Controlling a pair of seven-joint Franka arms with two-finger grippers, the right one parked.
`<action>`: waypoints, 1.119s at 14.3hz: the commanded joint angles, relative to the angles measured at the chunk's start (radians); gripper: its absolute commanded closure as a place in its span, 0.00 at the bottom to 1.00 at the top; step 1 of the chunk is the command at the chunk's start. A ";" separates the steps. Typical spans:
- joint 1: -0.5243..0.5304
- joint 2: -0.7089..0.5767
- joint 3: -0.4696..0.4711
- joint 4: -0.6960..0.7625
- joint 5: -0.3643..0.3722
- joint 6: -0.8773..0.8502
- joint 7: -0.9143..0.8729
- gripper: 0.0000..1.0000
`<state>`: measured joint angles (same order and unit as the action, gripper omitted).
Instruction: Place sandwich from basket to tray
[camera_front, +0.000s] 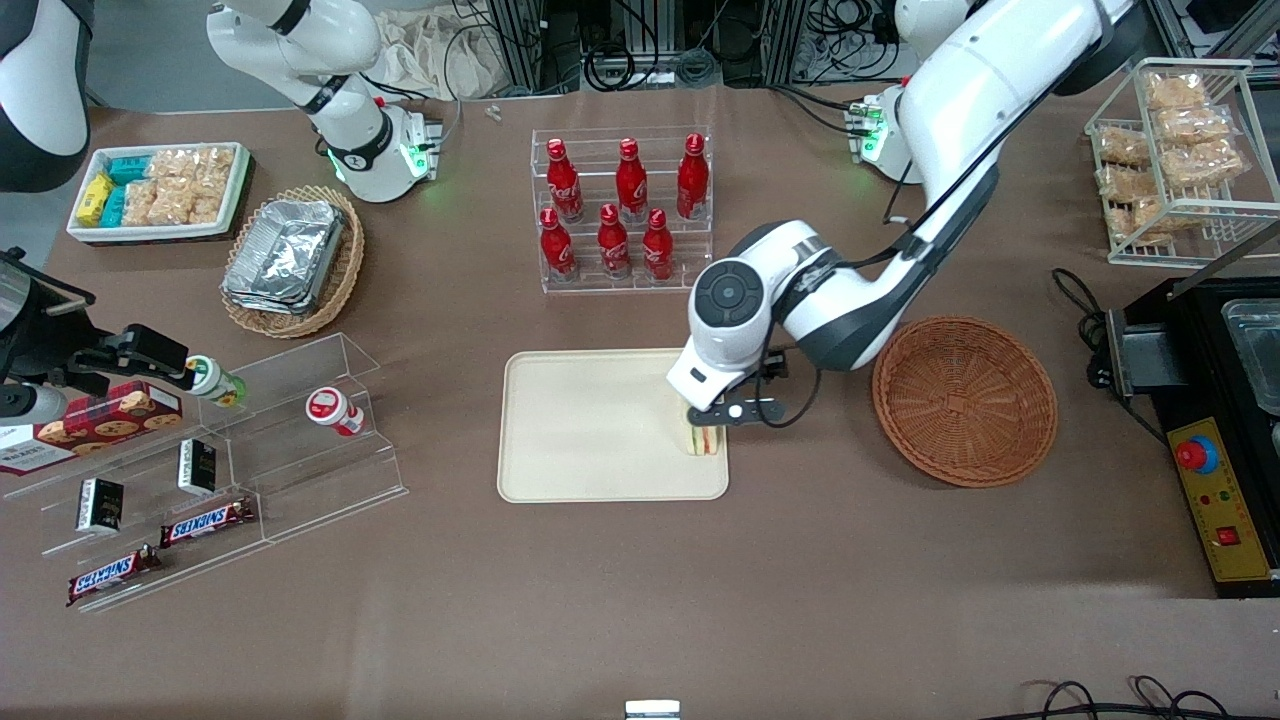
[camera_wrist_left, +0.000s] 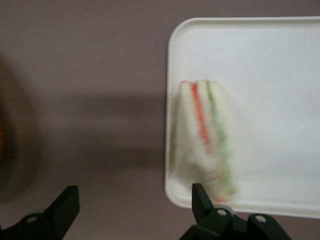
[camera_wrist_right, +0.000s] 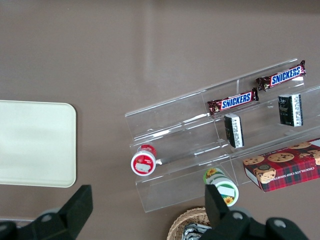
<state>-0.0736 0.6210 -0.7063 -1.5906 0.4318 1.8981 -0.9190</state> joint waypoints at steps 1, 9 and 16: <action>0.093 -0.105 -0.031 -0.040 -0.089 -0.089 0.128 0.00; 0.311 -0.294 -0.033 -0.045 -0.208 -0.312 0.549 0.00; 0.495 -0.431 -0.025 0.023 -0.240 -0.470 0.782 0.00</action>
<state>0.3842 0.2445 -0.7271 -1.5867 0.2194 1.4847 -0.1861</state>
